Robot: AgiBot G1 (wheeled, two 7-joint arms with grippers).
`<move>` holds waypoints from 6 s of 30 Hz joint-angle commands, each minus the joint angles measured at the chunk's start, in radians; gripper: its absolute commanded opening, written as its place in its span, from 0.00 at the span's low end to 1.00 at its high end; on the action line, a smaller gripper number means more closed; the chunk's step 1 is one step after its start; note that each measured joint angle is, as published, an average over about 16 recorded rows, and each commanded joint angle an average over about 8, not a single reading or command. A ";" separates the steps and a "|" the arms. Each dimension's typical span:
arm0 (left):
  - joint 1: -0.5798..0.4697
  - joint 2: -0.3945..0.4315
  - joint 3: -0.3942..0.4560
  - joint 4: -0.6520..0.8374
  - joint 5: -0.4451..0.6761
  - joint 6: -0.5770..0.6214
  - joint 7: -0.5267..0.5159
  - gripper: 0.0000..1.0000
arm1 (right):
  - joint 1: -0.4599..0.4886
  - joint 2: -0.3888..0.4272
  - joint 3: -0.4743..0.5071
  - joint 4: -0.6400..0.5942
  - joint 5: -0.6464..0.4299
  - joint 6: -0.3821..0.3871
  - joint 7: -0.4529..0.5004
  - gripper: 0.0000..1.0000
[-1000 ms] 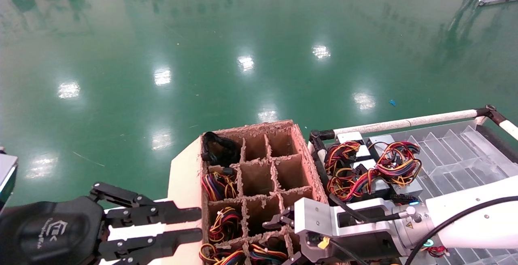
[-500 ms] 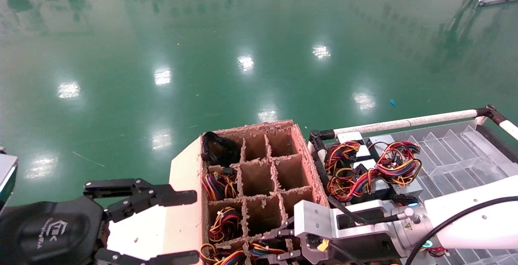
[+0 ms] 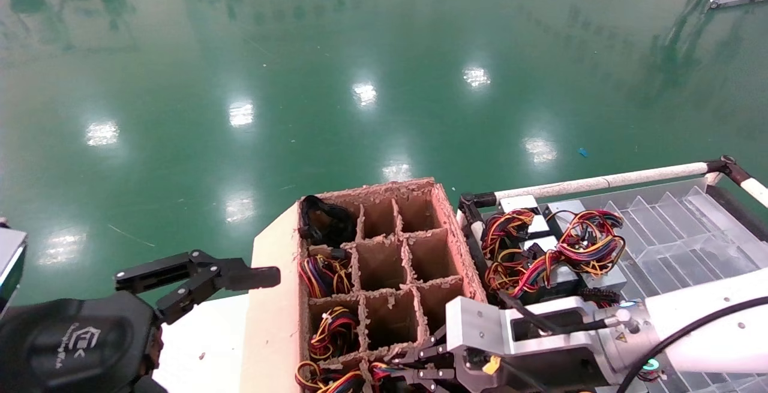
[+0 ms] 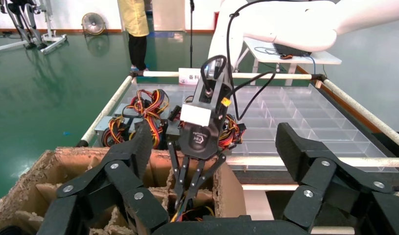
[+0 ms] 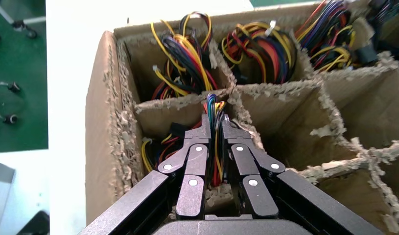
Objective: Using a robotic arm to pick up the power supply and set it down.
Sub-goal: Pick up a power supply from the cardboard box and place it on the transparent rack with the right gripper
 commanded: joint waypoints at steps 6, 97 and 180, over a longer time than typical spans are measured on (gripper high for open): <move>0.000 0.000 0.000 0.000 0.000 0.000 0.000 1.00 | -0.017 0.050 0.045 0.062 0.061 0.010 0.018 0.00; -0.001 -0.001 0.002 0.000 -0.002 -0.001 0.001 1.00 | 0.042 0.815 -0.047 -0.240 0.475 -0.169 -0.459 0.00; -0.001 -0.002 0.004 0.000 -0.003 -0.002 0.002 1.00 | -0.042 0.839 -0.326 -0.538 0.764 -0.165 -0.670 0.00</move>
